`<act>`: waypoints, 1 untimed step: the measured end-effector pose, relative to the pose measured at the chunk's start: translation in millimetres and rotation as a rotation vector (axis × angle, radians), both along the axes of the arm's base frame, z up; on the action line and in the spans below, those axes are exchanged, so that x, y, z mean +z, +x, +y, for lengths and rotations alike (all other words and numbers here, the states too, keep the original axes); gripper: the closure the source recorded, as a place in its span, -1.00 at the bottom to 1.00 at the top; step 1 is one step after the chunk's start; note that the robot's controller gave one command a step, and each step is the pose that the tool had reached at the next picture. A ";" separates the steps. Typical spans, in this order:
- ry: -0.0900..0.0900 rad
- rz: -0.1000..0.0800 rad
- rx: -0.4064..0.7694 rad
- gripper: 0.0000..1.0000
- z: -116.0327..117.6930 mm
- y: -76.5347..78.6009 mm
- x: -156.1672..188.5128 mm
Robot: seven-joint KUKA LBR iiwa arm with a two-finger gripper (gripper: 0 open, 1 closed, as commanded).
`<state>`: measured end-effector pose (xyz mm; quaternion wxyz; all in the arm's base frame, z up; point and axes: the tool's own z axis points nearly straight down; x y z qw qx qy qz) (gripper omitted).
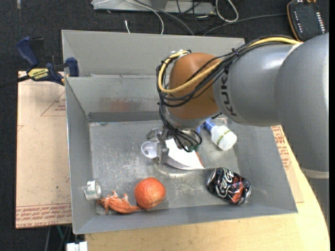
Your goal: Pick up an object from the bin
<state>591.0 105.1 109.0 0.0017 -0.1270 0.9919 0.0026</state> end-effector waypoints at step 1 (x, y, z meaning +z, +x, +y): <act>0.000 0.001 -0.001 1.00 0.1 -0.3 7.8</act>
Offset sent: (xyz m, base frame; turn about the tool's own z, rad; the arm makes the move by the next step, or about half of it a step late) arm -0.0003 0.0001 0.0836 0.0004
